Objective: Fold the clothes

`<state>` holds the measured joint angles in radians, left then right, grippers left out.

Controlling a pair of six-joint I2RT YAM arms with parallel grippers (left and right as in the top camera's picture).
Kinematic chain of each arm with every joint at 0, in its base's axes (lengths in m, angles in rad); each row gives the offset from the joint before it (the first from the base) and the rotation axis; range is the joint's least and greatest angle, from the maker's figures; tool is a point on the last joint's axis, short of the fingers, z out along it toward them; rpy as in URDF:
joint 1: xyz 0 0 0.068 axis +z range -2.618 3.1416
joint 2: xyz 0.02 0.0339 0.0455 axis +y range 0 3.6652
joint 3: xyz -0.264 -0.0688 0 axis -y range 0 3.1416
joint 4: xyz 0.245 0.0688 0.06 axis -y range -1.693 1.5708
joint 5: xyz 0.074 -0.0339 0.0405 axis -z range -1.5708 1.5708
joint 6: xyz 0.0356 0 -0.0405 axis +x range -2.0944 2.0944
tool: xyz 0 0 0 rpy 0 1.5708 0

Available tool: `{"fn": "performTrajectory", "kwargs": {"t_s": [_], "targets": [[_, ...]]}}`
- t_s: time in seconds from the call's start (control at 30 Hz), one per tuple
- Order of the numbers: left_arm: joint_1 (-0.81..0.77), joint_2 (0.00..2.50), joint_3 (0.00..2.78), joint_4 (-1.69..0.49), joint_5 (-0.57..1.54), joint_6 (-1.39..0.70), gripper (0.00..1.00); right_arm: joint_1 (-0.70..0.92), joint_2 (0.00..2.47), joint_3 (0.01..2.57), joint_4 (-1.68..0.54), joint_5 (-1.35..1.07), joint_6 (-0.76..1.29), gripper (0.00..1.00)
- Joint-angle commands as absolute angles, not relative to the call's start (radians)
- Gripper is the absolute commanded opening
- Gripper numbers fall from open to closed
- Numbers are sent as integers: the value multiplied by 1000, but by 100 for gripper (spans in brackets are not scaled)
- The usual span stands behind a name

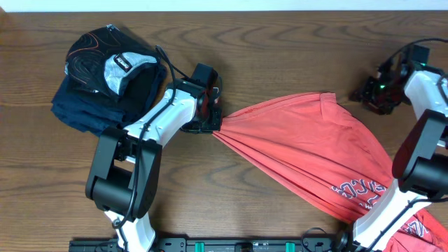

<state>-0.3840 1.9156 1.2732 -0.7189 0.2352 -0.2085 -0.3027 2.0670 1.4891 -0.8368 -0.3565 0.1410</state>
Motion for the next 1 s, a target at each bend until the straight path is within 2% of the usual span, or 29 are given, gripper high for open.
{"fn": "performTrajectory", "kwargs": {"t_s": [0.0,0.07,0.2,0.3,0.37,0.4,0.47,0.5,0.53,0.77,0.9,0.97], "targets": [[-368,1892,1268,-722,167,-198,6,-229,2037,1479,-844,-414,51,52],[-368,1892,1268,-724,167,-195,6,-203,2037,1479,-865,-345,52,47],[-364,1892,1268,-734,167,-190,6,-175,2036,1479,-924,-161,67,50],[-345,1892,1268,-730,167,-186,6,-176,2033,1479,-922,-203,-11,49],[-327,1892,1268,-723,167,-187,6,-173,2031,1479,-917,-255,-53,45],[-319,1892,1268,-721,167,-187,6,-171,2031,1479,-912,-258,-54,39],[-307,1892,1268,-717,167,-187,6,-171,2031,1479,-891,-255,-38,13],[-302,1892,1268,-717,167,-187,6,-171,2031,1479,-879,-254,-28,5],[-299,1892,1268,-717,167,-186,6,-172,2031,1479,-861,-247,-12,2],[-297,1892,1268,-725,167,-143,6,-233,2031,1479,-710,-103,185,1],[-297,1892,1268,-734,166,-127,6,-299,2031,1480,-689,-152,212,1],[-297,1892,1268,-733,166,-127,5,-334,2030,1480,-718,-337,102,2]]}}
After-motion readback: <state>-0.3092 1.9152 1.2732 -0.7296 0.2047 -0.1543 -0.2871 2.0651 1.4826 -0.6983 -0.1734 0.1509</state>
